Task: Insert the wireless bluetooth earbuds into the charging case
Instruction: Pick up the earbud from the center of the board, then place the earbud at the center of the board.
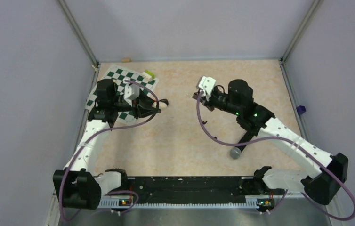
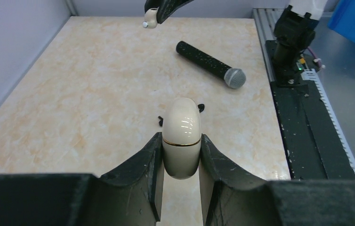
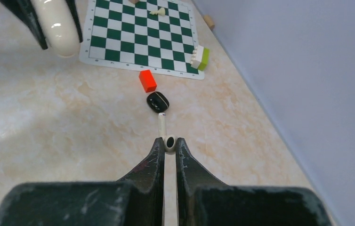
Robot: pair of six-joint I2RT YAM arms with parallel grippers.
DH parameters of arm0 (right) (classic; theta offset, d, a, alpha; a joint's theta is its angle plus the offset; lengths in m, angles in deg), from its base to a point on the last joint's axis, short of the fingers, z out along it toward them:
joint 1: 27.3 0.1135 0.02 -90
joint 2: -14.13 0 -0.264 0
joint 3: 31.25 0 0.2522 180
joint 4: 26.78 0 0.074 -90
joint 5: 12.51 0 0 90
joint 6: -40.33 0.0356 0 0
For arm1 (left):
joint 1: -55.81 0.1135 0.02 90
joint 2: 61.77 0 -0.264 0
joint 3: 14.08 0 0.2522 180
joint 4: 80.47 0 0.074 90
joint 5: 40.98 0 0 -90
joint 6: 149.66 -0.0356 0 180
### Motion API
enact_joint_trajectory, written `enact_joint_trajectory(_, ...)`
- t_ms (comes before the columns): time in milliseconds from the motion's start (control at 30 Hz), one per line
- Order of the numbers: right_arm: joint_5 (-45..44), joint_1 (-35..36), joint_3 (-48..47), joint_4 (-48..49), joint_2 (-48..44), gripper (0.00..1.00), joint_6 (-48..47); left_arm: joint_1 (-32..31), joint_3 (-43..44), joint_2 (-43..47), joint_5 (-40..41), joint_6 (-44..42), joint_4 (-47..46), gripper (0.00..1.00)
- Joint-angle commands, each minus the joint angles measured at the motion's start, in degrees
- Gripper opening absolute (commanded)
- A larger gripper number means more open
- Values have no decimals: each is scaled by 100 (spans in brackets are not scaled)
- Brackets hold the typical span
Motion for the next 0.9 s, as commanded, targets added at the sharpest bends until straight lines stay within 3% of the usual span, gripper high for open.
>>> enact_joint_trajectory(0, 438, 110, 544, -233, -492, 0, -1048, -290, 784, -392, -447, -897, 1376, 0)
enact_joint_trajectory(133, 384, 293, 1836, 450, -609, 0, -1918, -292, 1187, -801, -638, -1189, 2289, 0)
enact_joint_trajectory(333, 570, 505, 3393, 1660, -493, 0, -2605, -404, 1095, -925, -588, -1502, 2344, 0)
enact_joint_trajectory(500, 561, 577, 3530, 1971, 30, 0, -2526, -574, 988, -810, -398, -1356, 2190, 0)
enact_joint_trajectory(633, 399, 676, 3709, 2328, 360, 0, -2597, -701, 596, -741, -283, -724, 1370, 0)
enact_joint_trajectory(833, 296, 684, 3451, 2205, 535, 18, -2343, -906, 218, -663, -208, -394, 740, 0)
enact_joint_trajectory(867, 279, 682, 3389, 2137, 431, 25, -2298, -952, 219, -661, -168, -397, 736, 0)
